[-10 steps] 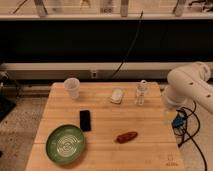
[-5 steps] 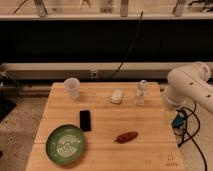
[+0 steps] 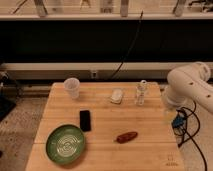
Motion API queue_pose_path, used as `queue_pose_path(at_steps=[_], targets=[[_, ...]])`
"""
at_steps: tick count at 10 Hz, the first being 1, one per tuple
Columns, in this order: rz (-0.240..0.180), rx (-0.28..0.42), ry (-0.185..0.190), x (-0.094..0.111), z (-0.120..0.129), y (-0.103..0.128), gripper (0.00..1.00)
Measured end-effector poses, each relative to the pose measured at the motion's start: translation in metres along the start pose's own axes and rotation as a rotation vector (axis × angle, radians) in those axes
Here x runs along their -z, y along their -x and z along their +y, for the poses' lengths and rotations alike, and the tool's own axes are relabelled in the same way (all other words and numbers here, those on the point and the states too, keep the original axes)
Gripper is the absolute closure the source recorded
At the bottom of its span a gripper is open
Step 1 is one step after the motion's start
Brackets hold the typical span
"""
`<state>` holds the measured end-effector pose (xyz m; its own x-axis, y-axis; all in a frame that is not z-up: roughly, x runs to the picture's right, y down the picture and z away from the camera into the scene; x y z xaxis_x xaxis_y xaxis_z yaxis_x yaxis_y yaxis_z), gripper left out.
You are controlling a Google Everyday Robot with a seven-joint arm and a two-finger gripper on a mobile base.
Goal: Place the pepper in the ceramic bowl
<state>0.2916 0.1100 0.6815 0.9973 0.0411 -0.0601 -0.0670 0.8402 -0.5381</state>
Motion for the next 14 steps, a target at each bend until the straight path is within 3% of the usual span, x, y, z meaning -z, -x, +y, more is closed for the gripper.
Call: queue_pose_path(at_steps=[4,7,11,14], targets=[[-0.001,0.065,0.016,-0.033,0.016,0.032,0.2],[-0.003,0.107,0.027,-0.043,0.024,0.042,0.2],[-0.016,0.189,0.042,-0.083,0.042,0.066,0.2],[-0.033,0.245,0.052,-0.097,0.053,0.077,0.2]])
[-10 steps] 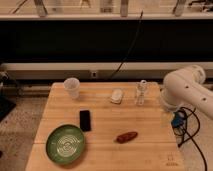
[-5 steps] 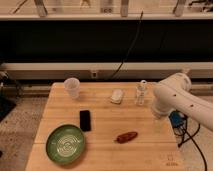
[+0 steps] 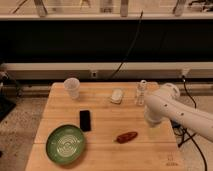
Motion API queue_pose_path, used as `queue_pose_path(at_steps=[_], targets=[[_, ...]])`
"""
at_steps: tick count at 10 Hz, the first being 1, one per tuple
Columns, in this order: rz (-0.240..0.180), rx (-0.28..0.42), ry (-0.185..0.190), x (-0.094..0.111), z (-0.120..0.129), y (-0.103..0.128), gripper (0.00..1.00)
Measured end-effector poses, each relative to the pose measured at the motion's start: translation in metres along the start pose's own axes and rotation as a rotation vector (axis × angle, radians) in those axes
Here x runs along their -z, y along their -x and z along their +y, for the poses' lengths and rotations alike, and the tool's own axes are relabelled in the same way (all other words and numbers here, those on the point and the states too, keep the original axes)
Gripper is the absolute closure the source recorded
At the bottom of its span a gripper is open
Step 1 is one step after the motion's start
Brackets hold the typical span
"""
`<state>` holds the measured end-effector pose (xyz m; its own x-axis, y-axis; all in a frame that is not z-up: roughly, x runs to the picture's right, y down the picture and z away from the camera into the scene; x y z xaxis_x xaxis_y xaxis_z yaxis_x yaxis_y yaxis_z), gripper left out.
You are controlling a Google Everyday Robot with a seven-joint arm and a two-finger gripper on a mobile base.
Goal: Place the pepper in the ceramic bowl
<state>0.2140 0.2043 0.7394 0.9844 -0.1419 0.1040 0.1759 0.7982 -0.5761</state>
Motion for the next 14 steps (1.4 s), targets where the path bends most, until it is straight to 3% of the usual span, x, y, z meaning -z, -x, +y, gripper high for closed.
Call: queue_pose_path(at_steps=[14], targets=[[-0.036,0.131,0.042,-0.053,0.014,0.022,0.2]])
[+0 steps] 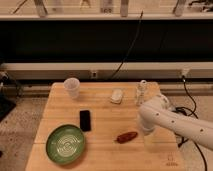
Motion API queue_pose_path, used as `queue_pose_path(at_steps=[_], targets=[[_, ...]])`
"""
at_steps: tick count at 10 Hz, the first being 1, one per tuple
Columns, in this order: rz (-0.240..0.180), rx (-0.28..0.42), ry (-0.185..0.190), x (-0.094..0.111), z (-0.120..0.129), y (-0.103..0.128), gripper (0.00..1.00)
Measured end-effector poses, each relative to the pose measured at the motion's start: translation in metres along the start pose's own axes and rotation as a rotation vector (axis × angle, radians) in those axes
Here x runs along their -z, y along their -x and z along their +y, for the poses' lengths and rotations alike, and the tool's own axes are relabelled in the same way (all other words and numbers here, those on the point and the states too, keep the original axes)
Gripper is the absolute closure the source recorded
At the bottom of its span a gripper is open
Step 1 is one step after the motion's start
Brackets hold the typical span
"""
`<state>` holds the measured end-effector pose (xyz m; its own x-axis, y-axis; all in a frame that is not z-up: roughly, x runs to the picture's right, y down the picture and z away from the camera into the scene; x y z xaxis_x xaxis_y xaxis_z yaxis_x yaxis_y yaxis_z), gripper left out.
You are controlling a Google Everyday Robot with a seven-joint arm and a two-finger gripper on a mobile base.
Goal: Place the pepper in the ceramic bowl
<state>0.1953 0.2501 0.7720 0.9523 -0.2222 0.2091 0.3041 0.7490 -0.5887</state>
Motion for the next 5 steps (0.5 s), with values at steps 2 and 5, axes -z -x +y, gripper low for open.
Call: queue_pose_path(at_steps=[2,5], targets=[[-0.003,0.02,0.006,-0.002,0.002,0.005,0.2],[-0.007,0.047,0.015,-0.007,0.002,0.012,0.2]])
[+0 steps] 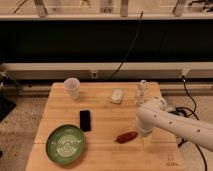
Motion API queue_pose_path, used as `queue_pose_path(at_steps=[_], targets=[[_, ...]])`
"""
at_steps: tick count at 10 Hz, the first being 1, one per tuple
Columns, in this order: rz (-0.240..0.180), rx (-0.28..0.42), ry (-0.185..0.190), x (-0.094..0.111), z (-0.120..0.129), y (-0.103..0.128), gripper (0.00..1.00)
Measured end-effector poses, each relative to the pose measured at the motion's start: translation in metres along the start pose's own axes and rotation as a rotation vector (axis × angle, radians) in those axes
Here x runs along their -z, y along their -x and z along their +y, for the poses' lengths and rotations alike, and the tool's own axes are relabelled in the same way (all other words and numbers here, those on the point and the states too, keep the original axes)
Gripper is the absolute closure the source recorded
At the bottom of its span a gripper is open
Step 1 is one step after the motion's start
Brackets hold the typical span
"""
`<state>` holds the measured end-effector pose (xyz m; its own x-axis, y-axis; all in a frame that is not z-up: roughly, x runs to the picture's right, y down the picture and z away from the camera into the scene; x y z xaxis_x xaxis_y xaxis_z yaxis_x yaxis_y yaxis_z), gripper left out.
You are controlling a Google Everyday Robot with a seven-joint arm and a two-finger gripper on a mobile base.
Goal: Place the pepper in the ceramic bowl
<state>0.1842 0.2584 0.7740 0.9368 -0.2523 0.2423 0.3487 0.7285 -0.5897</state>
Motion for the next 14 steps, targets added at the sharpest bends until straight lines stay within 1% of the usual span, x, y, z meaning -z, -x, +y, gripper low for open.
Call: queue_pose_path(at_steps=[4,7,9,14], targets=[[-0.003,0.034,0.015,-0.003,-0.002,0.013,0.2],[-0.004,0.046,0.029,-0.006,-0.003,0.019,0.2],[-0.006,0.057,0.032,-0.009,-0.007,0.027,0.2],[-0.01,0.061,0.045,-0.016,-0.006,0.033,0.2]])
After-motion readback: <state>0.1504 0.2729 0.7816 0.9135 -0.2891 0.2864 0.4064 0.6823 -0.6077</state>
